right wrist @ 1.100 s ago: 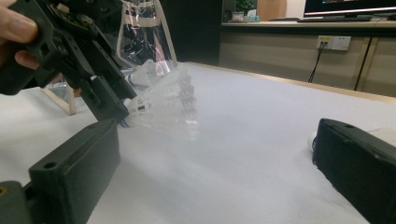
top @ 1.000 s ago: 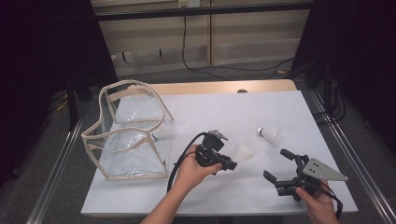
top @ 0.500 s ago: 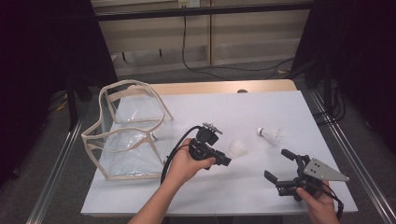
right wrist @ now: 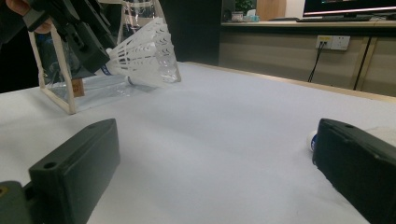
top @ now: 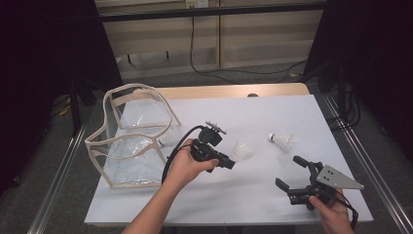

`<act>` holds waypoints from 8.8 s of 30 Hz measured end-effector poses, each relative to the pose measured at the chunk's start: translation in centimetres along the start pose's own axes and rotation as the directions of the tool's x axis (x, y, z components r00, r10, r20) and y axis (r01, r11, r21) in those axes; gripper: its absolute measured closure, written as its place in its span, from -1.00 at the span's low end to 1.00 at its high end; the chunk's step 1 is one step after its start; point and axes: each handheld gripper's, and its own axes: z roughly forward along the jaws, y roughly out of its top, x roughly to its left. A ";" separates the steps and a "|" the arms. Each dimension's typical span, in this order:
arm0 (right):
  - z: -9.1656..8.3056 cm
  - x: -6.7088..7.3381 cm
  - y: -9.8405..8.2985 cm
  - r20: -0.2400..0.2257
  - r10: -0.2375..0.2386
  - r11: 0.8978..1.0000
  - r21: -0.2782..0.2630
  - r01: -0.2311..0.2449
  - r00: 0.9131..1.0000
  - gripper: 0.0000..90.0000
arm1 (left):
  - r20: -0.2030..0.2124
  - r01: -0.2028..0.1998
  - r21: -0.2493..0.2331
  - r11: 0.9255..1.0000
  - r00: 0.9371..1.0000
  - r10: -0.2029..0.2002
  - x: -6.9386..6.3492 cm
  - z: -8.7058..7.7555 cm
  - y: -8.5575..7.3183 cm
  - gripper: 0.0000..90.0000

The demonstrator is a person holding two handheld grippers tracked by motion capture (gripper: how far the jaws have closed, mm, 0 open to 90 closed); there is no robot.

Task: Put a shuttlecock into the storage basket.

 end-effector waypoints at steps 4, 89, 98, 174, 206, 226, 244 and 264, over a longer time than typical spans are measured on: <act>0.0 0.0 0.0 -0.001 0.000 1.000 0.000 0.000 1.000 -0.99 | -0.006 -0.006 0.008 1.000 1.000 0.006 -0.2 -0.4 0.2 0.45; 0.0 0.0 0.0 -0.004 0.000 1.000 0.005 0.000 1.000 -0.99 | -0.035 0.021 0.029 0.999 0.999 -0.020 1.0 -7.2 1.9 0.45; 0.0 0.0 0.0 -0.002 -0.003 1.000 0.002 0.003 1.000 -0.99 | -0.047 0.048 0.008 0.999 0.998 -0.047 1.2 -8.6 1.9 0.45; 0.0 0.1 0.0 -0.004 -0.002 1.000 0.007 0.002 1.000 -0.99 | -0.114 0.098 -0.038 0.994 0.988 -0.102 2.6 -15.1 3.2 0.45; 0.0 0.0 0.0 -0.001 -0.002 1.000 0.007 0.002 1.000 -0.99 | -0.131 0.102 -0.053 0.993 0.986 -0.108 2.6 -16.9 3.4 0.45; 0.0 0.0 0.0 -0.002 -0.004 1.000 0.006 0.004 1.000 -0.99 | -0.160 0.116 -0.066 0.991 0.979 -0.125 3.2 -18.3 3.2 0.46; 0.0 0.0 0.0 -0.002 -0.005 1.000 0.006 0.005 1.000 -0.99 | -0.178 0.127 -0.069 0.990 0.974 -0.137 3.7 -19.5 2.8 0.45; 0.0 0.0 0.0 0.000 -0.004 1.000 0.006 0.004 1.000 -0.99 | -0.199 0.149 -0.073 0.986 0.967 -0.161 4.6 -20.5 2.2 0.46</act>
